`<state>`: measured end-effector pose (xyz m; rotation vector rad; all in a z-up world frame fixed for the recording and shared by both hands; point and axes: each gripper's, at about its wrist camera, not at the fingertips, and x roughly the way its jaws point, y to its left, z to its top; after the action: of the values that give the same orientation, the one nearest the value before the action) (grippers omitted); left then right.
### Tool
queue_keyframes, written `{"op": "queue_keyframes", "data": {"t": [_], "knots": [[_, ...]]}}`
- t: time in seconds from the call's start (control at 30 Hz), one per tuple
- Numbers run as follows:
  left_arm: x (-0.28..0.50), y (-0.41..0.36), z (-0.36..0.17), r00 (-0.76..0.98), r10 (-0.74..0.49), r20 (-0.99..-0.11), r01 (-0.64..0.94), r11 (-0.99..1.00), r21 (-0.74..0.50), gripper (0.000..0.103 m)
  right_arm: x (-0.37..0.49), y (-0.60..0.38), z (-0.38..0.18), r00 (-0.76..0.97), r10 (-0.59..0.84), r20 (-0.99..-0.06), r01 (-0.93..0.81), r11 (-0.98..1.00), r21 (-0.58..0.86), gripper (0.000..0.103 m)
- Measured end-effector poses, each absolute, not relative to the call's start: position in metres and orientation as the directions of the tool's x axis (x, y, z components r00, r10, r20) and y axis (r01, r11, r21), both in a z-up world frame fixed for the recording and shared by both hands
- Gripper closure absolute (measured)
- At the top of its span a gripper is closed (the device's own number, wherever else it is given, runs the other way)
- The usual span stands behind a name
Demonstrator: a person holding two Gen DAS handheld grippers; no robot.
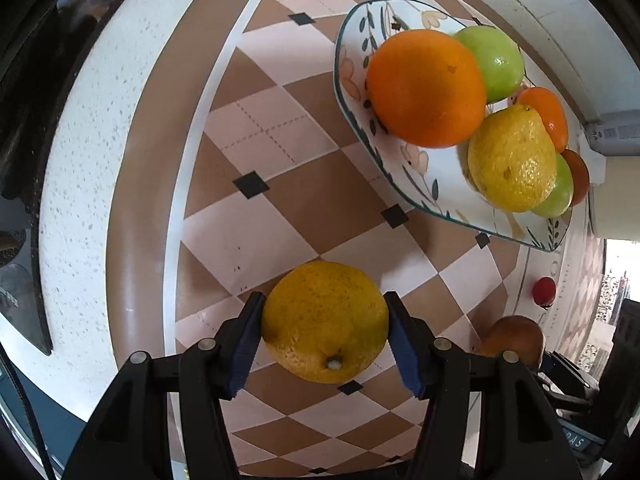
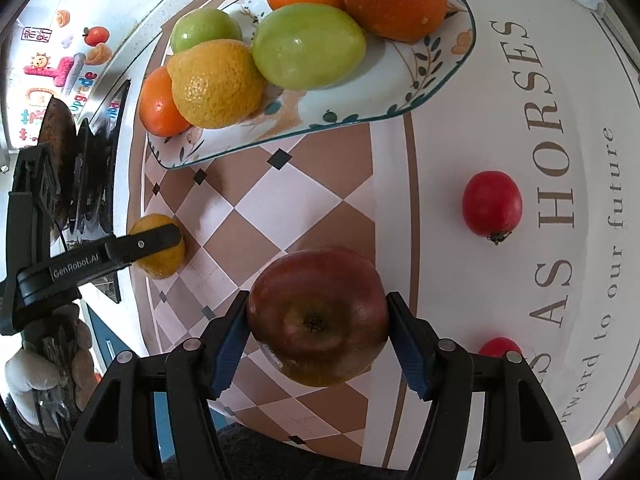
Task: Organize fruits
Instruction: 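Place the lemon on the plate with the left tool while the right places the apple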
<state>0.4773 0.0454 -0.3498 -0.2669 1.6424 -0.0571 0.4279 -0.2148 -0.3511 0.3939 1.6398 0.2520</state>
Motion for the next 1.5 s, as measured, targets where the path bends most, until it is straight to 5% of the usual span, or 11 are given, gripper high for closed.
{"op": "queue_keyframes", "data": {"t": [0.47,0.77,1.07,1.5], "knots": [[0.486,0.025,-0.282,0.073,-0.231,-0.970,-0.059,0.970,-0.235,0.047,0.434,-0.226,-0.324,0.039,0.413,-0.910,0.116,0.902,0.415,0.035],[0.549,0.013,-0.219,0.185,-0.252,-0.950,0.007,0.967,-0.255,0.047,0.489,-0.250,-0.300,0.188,0.251,-0.950,0.111,0.955,0.274,0.035],[0.620,0.008,-0.264,0.104,-0.125,-0.987,0.059,0.991,-0.120,0.047,0.511,-0.247,-0.311,0.208,0.172,-0.963,0.107,0.975,0.197,0.035],[0.652,0.005,-0.319,-0.041,-0.143,-0.989,0.016,0.990,-0.143,0.046,0.511,-0.256,-0.314,0.237,0.190,-0.953,0.188,0.953,0.237,0.033]]}}
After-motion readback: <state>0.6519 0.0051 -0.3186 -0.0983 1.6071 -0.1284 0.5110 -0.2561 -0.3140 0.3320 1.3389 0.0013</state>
